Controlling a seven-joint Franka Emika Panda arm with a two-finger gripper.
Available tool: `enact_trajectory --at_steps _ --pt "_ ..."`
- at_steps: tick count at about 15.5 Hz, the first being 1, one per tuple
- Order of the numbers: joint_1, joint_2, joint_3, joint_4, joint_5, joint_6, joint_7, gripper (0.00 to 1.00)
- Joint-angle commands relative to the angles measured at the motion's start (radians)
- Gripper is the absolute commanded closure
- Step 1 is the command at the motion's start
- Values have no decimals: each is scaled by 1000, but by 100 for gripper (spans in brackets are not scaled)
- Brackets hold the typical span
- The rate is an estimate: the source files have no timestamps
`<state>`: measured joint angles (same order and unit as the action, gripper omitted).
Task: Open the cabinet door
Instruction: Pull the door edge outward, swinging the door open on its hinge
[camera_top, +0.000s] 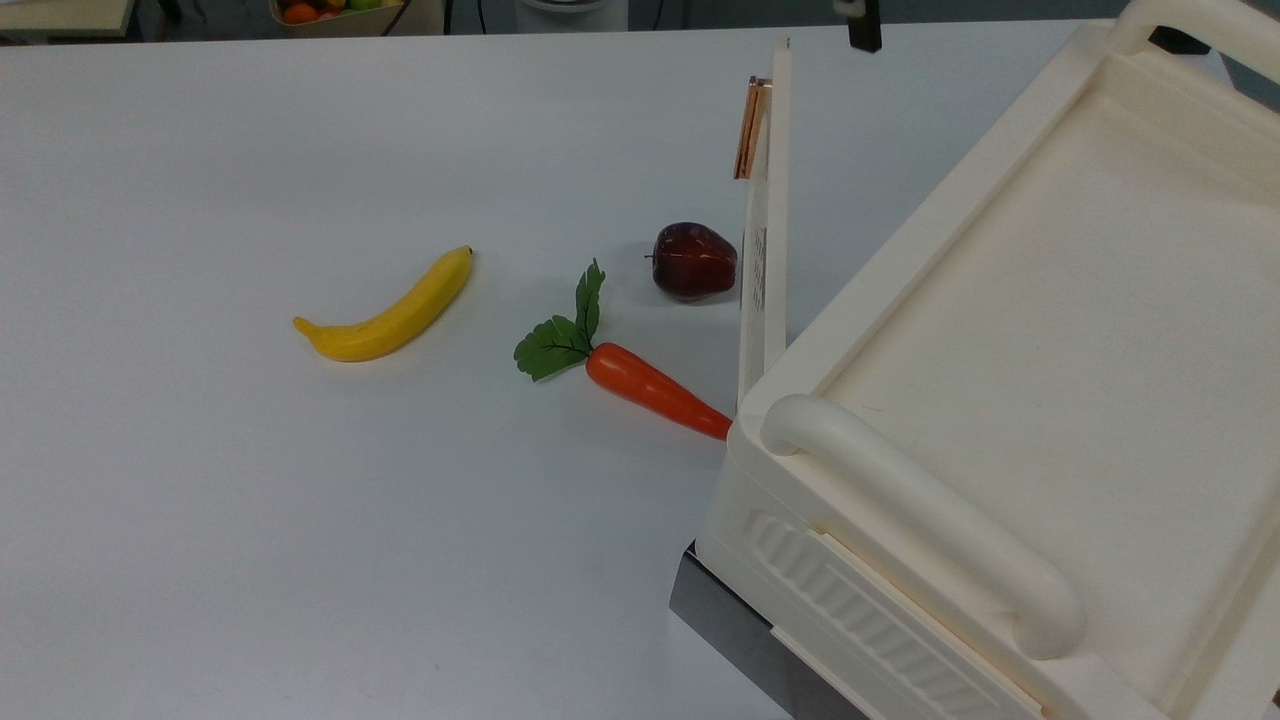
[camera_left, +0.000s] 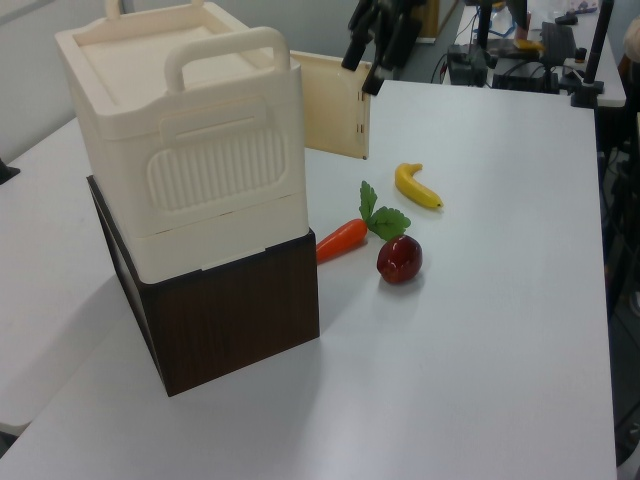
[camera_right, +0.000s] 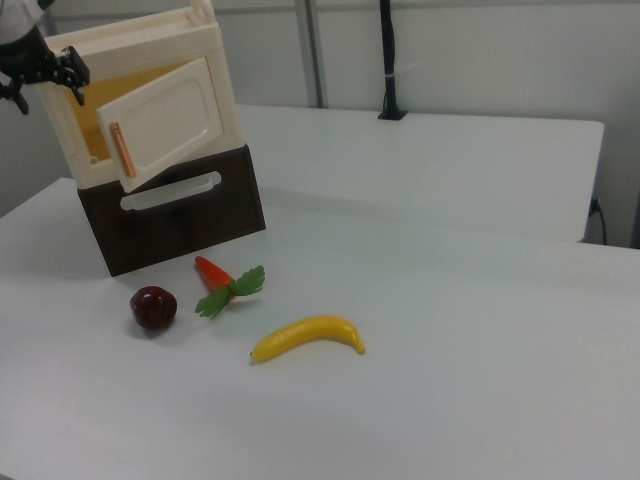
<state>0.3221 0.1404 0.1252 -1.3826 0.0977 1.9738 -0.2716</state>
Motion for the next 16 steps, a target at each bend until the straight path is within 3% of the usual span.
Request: enact_trajectory --at_steps 1,6,16 --pt "3 28 -6 -6 -33 -6 23 0" --pt "0 34 -7 -33 -105 -7 175 0" --pt "-44 28 -15 -49 -107 -23 190 0"
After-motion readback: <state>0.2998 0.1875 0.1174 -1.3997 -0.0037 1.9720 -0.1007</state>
